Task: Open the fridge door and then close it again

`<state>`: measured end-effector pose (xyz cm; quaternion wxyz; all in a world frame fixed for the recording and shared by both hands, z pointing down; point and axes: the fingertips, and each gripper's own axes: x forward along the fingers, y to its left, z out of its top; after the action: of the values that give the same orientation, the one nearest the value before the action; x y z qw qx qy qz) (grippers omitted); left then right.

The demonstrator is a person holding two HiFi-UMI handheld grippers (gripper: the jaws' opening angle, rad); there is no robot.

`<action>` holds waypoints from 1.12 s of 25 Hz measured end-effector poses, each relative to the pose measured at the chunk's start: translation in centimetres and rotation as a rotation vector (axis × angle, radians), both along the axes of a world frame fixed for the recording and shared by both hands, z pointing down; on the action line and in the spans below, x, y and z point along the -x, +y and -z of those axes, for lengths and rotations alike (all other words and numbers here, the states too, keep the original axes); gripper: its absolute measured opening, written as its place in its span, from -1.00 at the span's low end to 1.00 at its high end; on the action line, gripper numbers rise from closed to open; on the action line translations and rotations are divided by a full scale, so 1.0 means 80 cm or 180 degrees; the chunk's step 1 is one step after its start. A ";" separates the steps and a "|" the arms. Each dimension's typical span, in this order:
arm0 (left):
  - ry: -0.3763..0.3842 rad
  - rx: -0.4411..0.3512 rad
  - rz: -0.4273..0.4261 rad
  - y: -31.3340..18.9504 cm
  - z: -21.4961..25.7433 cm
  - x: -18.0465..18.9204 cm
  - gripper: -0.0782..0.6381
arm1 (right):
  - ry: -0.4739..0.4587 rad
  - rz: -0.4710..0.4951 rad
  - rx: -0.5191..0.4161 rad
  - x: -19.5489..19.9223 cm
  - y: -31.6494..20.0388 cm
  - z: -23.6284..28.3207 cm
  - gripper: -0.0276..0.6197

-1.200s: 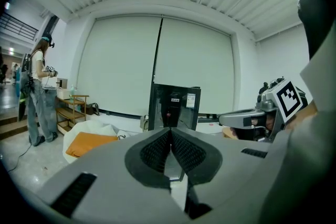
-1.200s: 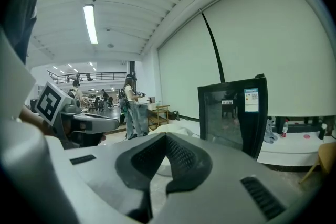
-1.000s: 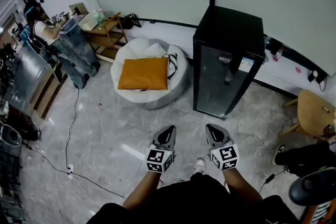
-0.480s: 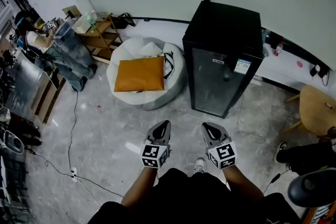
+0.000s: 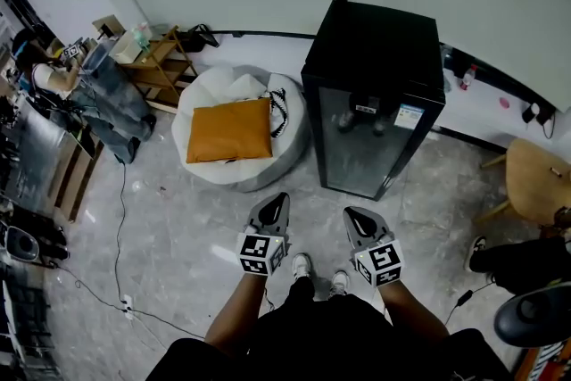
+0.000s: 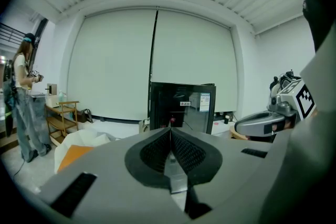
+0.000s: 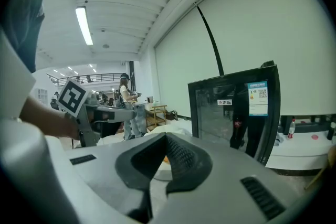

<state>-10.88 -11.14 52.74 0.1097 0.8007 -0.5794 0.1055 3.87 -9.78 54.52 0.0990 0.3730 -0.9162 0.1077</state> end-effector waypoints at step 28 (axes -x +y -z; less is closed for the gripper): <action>0.0118 0.0222 -0.0529 -0.139 -0.058 0.001 -0.71 | 0.0090 -0.0483 0.0035 0.022 -0.104 -0.022 -0.86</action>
<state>-10.97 -22.29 57.37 0.1391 0.8435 -0.5049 0.1194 2.15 -18.13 56.29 0.1055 0.4422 -0.8833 0.1145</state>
